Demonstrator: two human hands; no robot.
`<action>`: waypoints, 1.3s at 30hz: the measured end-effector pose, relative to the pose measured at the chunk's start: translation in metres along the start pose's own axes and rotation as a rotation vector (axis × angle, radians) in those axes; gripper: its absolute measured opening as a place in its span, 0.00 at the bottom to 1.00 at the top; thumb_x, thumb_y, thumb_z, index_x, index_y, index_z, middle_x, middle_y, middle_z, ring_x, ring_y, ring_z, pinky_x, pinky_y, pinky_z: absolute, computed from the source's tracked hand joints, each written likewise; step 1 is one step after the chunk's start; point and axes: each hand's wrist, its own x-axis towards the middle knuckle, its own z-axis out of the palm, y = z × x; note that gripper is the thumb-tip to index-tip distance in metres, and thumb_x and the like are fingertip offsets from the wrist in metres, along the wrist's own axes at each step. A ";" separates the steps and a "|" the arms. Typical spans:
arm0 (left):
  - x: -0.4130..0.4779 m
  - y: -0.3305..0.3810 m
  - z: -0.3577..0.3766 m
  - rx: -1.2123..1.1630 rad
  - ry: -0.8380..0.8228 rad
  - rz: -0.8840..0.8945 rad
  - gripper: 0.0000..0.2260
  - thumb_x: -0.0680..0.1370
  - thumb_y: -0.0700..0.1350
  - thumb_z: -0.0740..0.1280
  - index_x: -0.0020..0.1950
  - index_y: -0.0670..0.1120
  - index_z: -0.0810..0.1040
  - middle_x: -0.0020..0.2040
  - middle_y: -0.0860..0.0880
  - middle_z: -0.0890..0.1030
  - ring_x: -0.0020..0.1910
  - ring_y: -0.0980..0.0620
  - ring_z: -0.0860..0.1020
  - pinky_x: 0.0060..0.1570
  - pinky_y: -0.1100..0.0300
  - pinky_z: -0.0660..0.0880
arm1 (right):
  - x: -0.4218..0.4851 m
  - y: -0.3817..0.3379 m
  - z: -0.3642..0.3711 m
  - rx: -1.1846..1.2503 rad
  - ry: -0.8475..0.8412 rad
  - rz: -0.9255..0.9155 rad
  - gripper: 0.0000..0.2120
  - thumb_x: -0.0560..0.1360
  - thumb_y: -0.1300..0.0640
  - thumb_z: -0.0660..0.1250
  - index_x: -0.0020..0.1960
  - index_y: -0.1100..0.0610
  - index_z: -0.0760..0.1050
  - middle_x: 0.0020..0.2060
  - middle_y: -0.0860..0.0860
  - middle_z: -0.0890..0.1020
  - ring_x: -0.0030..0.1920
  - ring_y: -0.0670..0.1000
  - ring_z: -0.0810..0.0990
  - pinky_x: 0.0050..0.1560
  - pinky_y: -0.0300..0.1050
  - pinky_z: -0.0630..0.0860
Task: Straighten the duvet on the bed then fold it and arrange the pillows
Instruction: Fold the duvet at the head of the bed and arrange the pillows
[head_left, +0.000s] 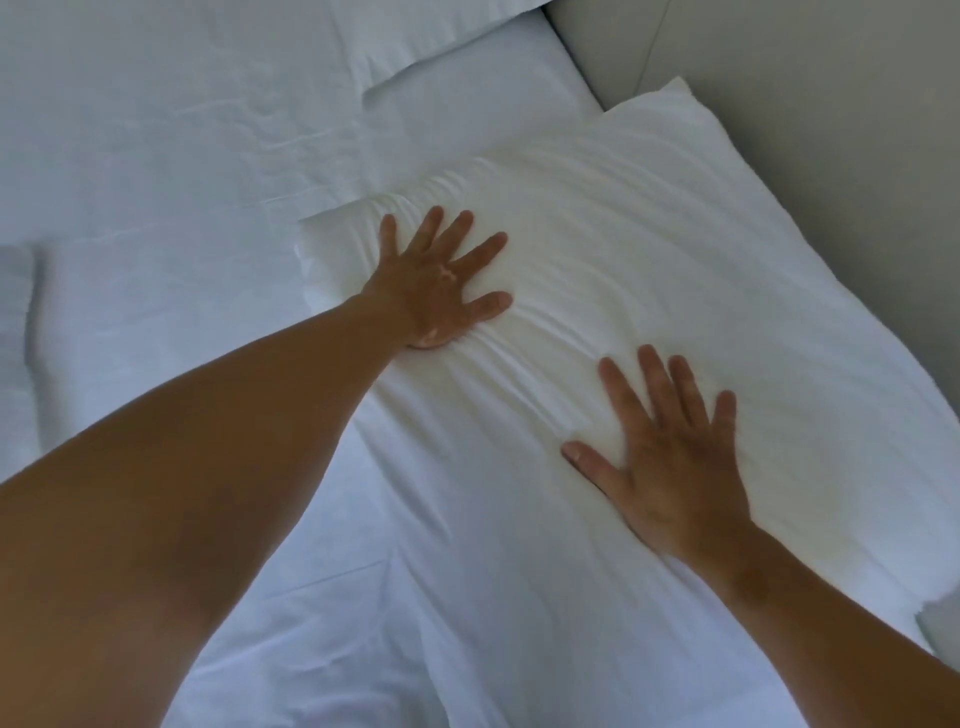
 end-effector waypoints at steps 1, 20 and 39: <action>-0.009 -0.002 0.000 -0.012 -0.007 -0.021 0.34 0.75 0.75 0.38 0.79 0.66 0.36 0.83 0.54 0.38 0.81 0.47 0.36 0.75 0.32 0.36 | -0.002 -0.004 -0.005 -0.006 -0.007 0.010 0.43 0.72 0.21 0.38 0.80 0.40 0.38 0.82 0.51 0.42 0.81 0.56 0.41 0.77 0.68 0.44; -0.551 -0.346 0.183 -0.313 -0.007 -1.219 0.40 0.75 0.74 0.53 0.82 0.60 0.46 0.82 0.46 0.49 0.81 0.42 0.49 0.75 0.35 0.56 | -0.055 -0.474 0.127 0.212 -0.688 -0.416 0.42 0.76 0.37 0.65 0.81 0.50 0.51 0.74 0.54 0.68 0.71 0.53 0.70 0.67 0.45 0.69; -0.647 -0.393 0.260 -1.472 0.448 -1.268 0.35 0.79 0.59 0.66 0.82 0.53 0.55 0.77 0.52 0.67 0.77 0.50 0.64 0.70 0.57 0.61 | -0.047 -0.620 0.188 1.200 -0.650 -0.115 0.28 0.62 0.56 0.84 0.60 0.52 0.78 0.50 0.48 0.87 0.50 0.51 0.87 0.58 0.55 0.81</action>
